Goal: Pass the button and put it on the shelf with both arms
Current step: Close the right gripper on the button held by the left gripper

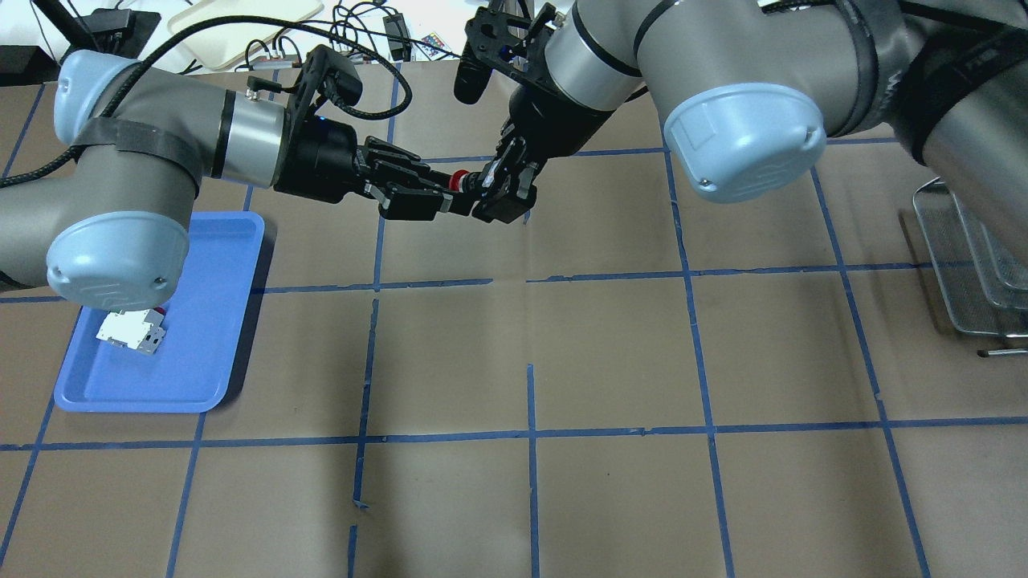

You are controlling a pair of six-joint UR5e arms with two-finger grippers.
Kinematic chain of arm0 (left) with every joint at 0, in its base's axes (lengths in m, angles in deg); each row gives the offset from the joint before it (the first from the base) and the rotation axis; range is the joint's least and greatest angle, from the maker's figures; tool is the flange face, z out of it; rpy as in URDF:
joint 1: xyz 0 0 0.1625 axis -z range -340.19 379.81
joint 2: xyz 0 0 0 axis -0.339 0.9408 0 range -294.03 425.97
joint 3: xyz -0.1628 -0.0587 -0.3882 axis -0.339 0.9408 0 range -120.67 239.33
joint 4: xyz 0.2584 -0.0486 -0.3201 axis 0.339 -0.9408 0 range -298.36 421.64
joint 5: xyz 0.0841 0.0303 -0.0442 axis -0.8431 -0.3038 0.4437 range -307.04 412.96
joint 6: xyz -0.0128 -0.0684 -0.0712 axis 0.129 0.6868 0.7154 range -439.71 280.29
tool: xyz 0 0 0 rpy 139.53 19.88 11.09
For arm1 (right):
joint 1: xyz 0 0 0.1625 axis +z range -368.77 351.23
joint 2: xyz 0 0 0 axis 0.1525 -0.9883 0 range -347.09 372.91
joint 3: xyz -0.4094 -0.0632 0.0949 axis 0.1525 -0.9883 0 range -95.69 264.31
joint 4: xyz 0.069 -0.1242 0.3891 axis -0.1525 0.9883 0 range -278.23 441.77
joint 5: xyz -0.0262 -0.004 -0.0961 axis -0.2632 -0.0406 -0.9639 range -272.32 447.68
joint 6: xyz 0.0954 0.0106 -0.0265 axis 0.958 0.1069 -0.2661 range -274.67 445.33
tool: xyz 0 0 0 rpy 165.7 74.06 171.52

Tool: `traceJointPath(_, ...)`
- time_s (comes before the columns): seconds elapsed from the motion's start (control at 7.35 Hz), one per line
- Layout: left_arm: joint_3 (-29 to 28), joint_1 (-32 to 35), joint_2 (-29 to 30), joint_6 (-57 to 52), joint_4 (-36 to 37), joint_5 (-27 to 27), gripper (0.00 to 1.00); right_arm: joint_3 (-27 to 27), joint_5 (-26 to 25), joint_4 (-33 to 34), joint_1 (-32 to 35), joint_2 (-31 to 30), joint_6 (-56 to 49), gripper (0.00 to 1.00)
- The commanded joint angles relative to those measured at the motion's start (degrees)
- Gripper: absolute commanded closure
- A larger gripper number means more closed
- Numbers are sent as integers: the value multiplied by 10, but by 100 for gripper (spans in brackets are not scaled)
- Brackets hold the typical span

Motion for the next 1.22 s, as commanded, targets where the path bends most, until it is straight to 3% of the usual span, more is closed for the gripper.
traceJointPath(0.0,-1,0,-3,3,2,0,52,1,0,-1,1,-3,0,97)
traceJointPath(0.14,-2,1,-5,24,3,0,48,1,0,-1,1,-3,0,99)
traceJointPath(0.27,-1,1,-7,47,3,-1,11,1,0,-2,1,-5,0,100)
traceJointPath(0.41,-2,1,-15,71,3,-9,0,1,0,-2,1,-6,0,100)
traceJointPath(1.09,-4,0,-23,107,3,-29,0,1,-1,-17,0,-12,-1,100)
